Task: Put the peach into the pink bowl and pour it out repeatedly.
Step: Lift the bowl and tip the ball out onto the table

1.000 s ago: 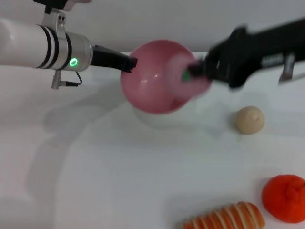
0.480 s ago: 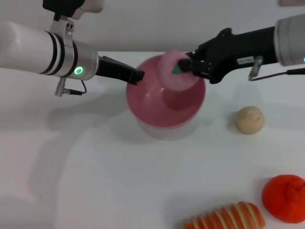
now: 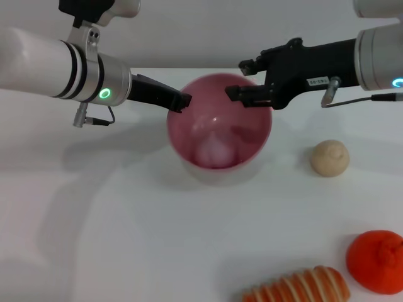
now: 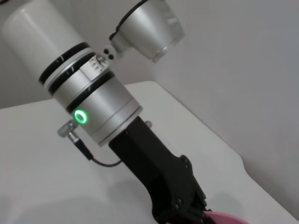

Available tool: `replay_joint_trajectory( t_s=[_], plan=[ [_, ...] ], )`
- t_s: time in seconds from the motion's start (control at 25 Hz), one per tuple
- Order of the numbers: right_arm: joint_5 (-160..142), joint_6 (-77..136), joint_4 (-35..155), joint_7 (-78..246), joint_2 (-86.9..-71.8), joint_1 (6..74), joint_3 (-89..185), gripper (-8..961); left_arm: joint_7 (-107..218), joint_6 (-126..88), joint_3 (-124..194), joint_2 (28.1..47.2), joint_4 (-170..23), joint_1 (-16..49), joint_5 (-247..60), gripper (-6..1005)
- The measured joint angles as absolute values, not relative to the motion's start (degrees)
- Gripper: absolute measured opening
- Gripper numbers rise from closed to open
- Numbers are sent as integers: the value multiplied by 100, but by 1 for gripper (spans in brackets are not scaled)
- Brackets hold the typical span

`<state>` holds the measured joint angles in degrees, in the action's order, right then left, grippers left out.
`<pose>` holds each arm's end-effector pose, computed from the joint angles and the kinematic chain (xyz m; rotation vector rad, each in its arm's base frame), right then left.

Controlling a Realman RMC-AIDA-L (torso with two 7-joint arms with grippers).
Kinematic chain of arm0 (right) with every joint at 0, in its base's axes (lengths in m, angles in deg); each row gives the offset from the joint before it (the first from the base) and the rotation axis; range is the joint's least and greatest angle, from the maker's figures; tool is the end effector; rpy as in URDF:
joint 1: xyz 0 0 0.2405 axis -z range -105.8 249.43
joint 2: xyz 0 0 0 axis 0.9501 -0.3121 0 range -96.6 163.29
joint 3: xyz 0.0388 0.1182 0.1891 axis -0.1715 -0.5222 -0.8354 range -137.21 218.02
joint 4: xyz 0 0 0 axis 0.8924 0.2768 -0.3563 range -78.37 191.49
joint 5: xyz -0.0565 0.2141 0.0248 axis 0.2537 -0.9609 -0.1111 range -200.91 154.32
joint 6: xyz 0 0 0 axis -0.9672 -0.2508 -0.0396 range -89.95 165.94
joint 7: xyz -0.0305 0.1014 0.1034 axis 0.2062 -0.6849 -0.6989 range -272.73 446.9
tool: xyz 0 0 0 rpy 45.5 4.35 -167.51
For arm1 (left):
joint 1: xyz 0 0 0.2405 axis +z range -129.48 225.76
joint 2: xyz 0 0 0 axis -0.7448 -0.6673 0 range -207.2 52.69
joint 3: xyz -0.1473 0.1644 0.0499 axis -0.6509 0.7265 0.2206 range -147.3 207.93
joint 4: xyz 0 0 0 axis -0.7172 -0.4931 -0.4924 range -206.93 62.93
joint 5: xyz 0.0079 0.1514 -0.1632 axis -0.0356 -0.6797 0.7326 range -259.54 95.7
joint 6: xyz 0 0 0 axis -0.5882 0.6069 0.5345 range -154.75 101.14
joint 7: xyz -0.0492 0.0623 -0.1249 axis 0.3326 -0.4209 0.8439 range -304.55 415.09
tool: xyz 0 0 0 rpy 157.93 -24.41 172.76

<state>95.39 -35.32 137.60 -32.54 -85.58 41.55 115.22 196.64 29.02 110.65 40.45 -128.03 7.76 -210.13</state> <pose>0.0917 0.3723 0.0312 -2.7113 0.3541 0.2923 -0.1438 0.4170 -0.0259 -2.4850 -0.9462 -0.1033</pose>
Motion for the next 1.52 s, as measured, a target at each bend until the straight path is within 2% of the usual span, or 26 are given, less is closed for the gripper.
replay_joint_trajectory(
  t_s=[0.08, 0.28, 0.4, 0.64, 0.72, 0.96, 1.08, 1.16, 1.28, 1.52],
  plan=[
    [9329, -3489, 13781, -3155, -8551, 4266, 11478, 332, 19673, 2901, 11065, 4044, -12803, 774, -21043, 87],
    [7826, -3365, 13786, -1976, -8543, 4843, 11173, 516, 19734, 2937, 11064, 4047, -12843, 767, -21286, 88],
    [5978, -3360, 13429, -367, -8553, 5491, 10987, 516, 19648, 2861, 11097, 4059, -12921, 788, -21291, 89],
    [3307, -3638, 12093, 1910, -8549, 6051, 10902, 516, 19588, 2310, 11599, 4084, -12997, 853, -21262, 92],
    [2398, -4055, 11175, 2671, -8547, 6091, 10716, 516, 19587, 1757, 12023, 4085, -13149, 998, -21252, 93],
    [1620, -4583, 10054, 3147, -8541, 6078, 10245, 517, 19584, 476, 12801, 4099, -13500, 1430, -21239, 95],
    [1395, -4858, 9587, 3237, -8530, 6073, 9911, 517, 19591, -831, 13598, 4102, -13824, 1964, -21235, 96],
    [1362, -4949, 9429, 3246, -8523, 6072, 9722, 517, 19593, -1847, 14187, 4102, -13962, 2348, -21233, 97],
    [1356, -4974, 9353, 3252, -8522, 6102, 9547, 517, 19604, -2705, 14656, 4098, -13935, 2587, -21232, 98],
    [1357, -4981, 9306, 3260, -8511, 6103, 9408, 517, 19638, -4770, 15707, 4110, -13397, 2789, -21239, 100]
  ],
)
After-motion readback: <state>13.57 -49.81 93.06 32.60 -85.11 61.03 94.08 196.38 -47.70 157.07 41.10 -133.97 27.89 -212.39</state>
